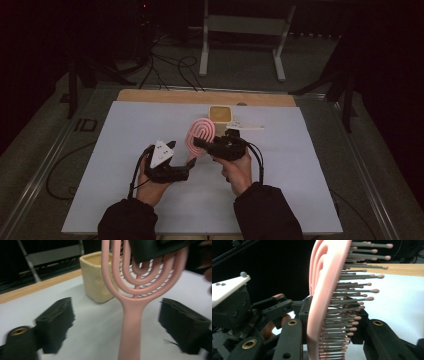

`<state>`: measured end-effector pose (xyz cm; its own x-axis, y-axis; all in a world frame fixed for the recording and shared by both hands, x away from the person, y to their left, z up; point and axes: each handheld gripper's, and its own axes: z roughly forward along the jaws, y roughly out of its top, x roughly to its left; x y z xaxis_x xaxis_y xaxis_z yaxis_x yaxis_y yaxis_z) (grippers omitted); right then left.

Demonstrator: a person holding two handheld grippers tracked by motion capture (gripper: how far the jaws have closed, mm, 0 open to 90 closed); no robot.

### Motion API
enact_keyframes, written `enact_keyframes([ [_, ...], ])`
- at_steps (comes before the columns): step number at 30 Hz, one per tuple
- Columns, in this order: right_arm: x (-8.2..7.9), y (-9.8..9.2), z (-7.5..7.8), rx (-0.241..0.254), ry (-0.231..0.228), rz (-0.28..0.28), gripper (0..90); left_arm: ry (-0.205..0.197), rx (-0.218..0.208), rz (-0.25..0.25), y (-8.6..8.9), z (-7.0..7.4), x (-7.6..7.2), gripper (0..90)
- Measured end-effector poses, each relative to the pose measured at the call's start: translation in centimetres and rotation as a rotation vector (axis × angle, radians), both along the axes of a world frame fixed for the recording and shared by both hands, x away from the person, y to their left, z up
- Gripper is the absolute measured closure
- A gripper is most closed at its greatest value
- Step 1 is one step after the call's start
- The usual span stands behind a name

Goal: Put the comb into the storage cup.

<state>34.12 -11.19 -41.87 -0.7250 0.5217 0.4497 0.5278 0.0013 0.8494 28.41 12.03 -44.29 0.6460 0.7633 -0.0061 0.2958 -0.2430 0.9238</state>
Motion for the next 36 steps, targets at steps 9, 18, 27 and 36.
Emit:
enact_keyframes([
  [9,0.2,-0.4,0.4,-0.004,-0.009,-0.007,63.6,0.007,-0.042,0.030,2.7,-0.5,-0.8,0.2],
  [18,0.1,-0.2,0.5,-0.005,-0.008,-0.005,63.7,-0.014,0.025,0.085,4.7,-1.8,-2.5,0.2],
  [27,0.2,-0.4,1.3,-0.006,-0.022,-0.011,63.7,0.039,0.052,0.164,7.7,-4.4,-4.2,0.2],
  [36,0.2,-0.3,1.6,-0.016,-0.029,-0.001,63.6,0.035,0.082,0.179,8.9,-5.1,-5.0,0.2],
])
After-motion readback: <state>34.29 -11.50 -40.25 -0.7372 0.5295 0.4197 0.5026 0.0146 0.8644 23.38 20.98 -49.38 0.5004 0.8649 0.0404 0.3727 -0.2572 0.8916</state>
